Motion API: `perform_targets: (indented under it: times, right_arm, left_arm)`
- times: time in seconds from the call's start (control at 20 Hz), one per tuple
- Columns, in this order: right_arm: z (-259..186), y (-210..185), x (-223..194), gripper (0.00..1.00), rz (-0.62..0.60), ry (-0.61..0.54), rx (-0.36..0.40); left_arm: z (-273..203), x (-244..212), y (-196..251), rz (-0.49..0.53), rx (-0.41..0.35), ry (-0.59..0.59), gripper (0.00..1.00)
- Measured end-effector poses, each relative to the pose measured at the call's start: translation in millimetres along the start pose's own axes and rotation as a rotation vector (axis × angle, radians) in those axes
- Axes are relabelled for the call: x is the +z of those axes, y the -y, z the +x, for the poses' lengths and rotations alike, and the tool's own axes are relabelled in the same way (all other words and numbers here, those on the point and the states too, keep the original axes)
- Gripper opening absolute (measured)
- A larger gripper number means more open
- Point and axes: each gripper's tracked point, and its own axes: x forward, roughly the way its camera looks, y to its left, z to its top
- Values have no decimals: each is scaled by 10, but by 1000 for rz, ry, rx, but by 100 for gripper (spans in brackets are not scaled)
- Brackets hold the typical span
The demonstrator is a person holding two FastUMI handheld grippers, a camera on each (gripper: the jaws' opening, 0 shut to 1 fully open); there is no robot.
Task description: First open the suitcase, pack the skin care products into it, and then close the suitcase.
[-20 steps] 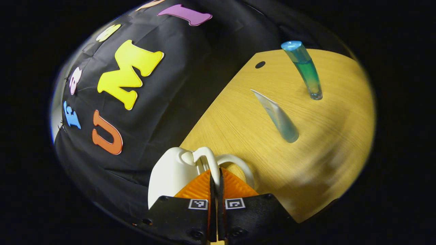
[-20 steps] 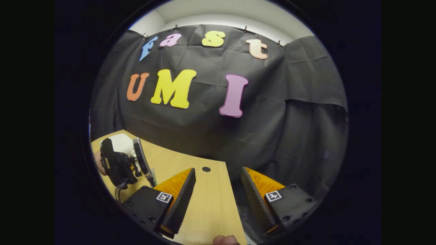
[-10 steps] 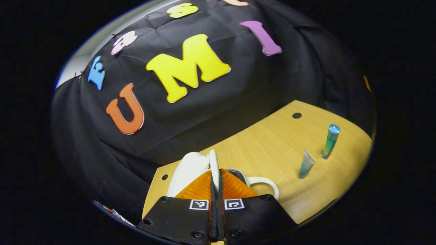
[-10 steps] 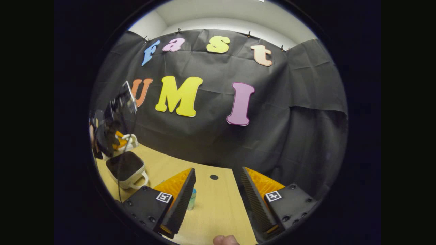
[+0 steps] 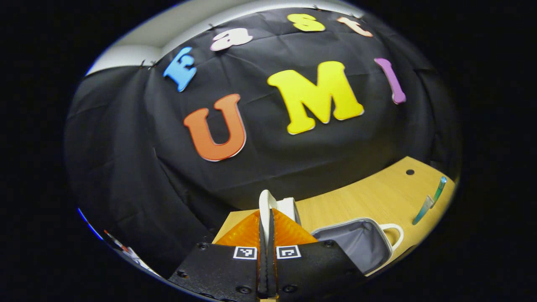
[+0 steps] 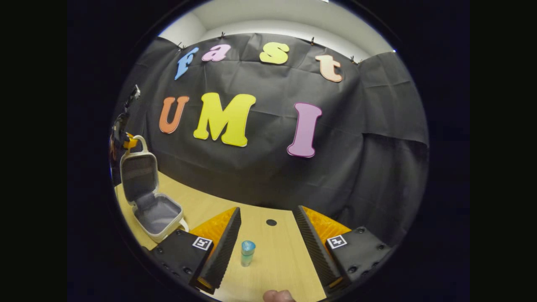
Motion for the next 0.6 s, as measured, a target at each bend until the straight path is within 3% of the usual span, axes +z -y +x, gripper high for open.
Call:
perform_targets:
  times: [0.15,0.35,0.6]
  right_arm:
    - [29,-77,-15,80,-9,-29,-21]
    - [12,-149,-67,81,-43,-75,-60]
    - [35,-273,-90,80,-112,-114,-77]
  left_arm:
    - [205,-440,-651,-109,43,-31,3]
    - [500,-1284,-1146,-319,39,-115,3]
    - [920,-2407,-1124,-506,17,-252,5]
